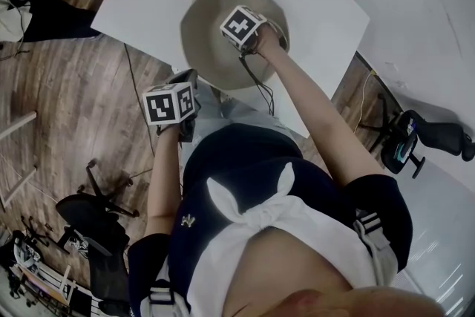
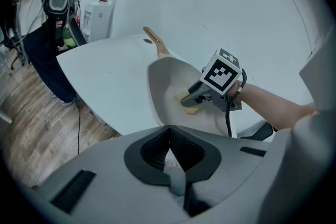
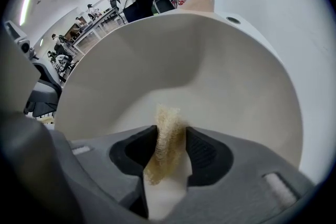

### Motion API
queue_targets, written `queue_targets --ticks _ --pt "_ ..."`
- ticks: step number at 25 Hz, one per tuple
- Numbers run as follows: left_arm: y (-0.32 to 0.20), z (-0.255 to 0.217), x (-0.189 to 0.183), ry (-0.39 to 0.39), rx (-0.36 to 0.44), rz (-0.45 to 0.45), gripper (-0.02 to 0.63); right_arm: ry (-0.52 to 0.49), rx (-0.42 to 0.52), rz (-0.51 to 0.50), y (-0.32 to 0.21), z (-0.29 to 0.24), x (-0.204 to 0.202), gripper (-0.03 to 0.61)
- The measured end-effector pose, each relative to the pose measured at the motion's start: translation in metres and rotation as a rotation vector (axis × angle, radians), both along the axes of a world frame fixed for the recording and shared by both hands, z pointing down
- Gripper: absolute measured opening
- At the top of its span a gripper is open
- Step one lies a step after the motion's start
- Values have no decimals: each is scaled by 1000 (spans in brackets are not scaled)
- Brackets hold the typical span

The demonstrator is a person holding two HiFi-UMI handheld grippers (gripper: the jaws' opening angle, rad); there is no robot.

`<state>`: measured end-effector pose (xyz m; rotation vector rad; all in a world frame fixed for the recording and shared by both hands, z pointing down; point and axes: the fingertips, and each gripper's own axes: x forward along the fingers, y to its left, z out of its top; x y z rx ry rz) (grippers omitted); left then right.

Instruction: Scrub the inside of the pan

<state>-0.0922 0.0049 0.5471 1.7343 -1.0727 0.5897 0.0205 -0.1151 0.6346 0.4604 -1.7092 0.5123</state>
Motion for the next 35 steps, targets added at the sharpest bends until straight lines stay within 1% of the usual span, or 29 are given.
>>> queue_targets --ticks 3,6,9,12,15,18,20,22,23,25,26,27,29,30,33,35 --pt "0 0 0 2 3 2 5 20 -26 31 4 2 9 191" --pt "1 0 1 7 8 3 5 19 -31 38 9 -1 13 237" --pt "3 -2 0 16 14 -1 5 -7 -16 58 11 -13 15 245" --pt "3 -5 0 20 29 -7 5 -61 24 95 10 -29 16 245" --pt "3 -11 1 33 53 -19 5 -156 91 159 6 -52 18 245" --pt "2 -26 3 47 96 -31 5 -323 186 240 6 -89 17 244" --pt "3 -37 5 68 130 -37 5 -416 247 263 15 -113 15 242" --pt "3 -50 9 87 172 -37 5 -484 296 260 31 -133 15 240" --pt "4 -57 15 95 195 -33 5 -521 321 254 41 -144 15 233" --pt "6 -70 29 110 237 -24 5 -607 391 233 60 -168 19 119" --pt "8 -75 38 118 256 -19 5 -655 430 214 71 -181 21 40" --pt "9 -81 46 126 276 -16 5 -706 462 188 82 -194 21 0" --pt "13 -94 61 148 320 -11 5 -793 493 132 105 -214 20 0" --pt "15 -101 68 164 344 -12 5 -816 505 108 115 -220 19 -1" --pt "22 -128 85 222 431 -22 5 -832 551 63 137 -230 22 -2" --pt "29 -146 93 242 501 -22 5 -853 565 68 148 -234 24 -2"
